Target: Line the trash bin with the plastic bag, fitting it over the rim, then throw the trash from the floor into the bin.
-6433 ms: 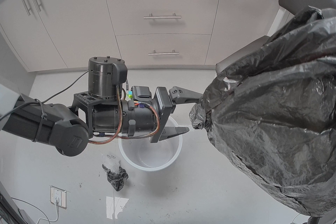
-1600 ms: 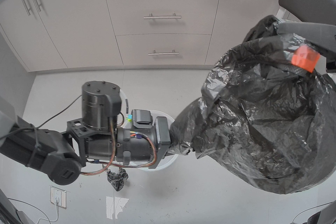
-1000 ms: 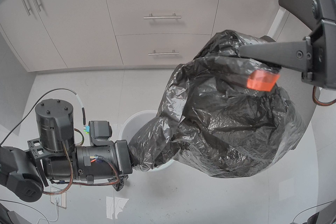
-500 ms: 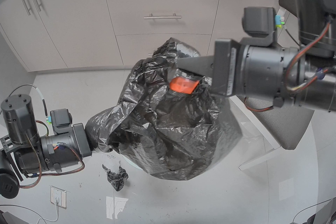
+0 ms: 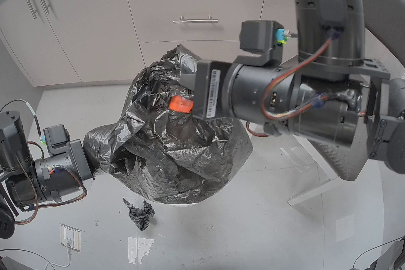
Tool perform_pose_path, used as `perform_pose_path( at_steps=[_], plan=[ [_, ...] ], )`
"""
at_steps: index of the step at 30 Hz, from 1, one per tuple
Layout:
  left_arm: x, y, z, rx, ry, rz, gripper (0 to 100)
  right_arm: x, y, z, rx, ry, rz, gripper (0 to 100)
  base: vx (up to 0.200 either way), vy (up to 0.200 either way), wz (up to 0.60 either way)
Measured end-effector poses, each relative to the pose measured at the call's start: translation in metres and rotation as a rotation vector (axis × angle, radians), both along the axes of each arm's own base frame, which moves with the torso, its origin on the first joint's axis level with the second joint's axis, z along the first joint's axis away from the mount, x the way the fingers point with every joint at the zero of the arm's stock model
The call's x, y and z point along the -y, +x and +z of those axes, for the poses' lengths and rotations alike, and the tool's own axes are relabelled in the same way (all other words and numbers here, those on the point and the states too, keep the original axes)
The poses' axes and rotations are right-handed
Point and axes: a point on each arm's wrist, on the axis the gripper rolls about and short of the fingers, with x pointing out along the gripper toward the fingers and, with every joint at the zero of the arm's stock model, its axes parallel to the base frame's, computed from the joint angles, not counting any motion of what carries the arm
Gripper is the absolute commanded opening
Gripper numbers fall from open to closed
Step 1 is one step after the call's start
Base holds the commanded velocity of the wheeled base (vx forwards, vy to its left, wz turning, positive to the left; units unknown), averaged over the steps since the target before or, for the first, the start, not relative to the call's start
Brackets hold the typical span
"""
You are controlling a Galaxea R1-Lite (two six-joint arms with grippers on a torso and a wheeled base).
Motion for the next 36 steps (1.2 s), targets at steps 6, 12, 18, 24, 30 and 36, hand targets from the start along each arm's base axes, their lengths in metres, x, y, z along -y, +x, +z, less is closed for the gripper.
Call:
perform_pose_path(
  at_steps=[6, 12, 18, 24, 30, 36],
  plan=[
    [-0.004, 0.006, 0.003, 0.016, -0.001, 0.027, 0, -0.015, 0.009, -0.015, -0.007, -0.011, -0.003, 0, 0.0, 0.0, 0.0],
    [-0.002, 0.013, -0.001, 0.007, 0.011, 0.035, 0, -0.026, 0.018, -0.026, -0.003, -0.017, -0.024, 0, 0.0, 0.0, 0.0],
    [0.003, 0.029, -0.006, 0.035, 0.003, 0.041, 0, -0.032, 0.027, -0.035, 0.023, -0.04, -0.069, 0, 0.0, 0.0, 0.0],
    [0.01, 0.051, -0.018, 0.063, -0.007, 0.044, 0, -0.04, 0.037, -0.044, 0.05, -0.03, -0.111, 0, 0.0, 0.0, 0.0],
    [0.019, 0.075, -0.037, 0.104, -0.024, 0.058, 0, -0.042, 0.047, -0.056, 0.041, -0.047, -0.132, 0, 0.0, 0.0, 0.0],
    [0.025, 0.085, -0.063, 0.041, -0.006, 0.072, 0, -0.043, 0.054, -0.067, 0.022, -0.067, -0.147, 0, 0.0, 0.0, 0.0]
  ],
)
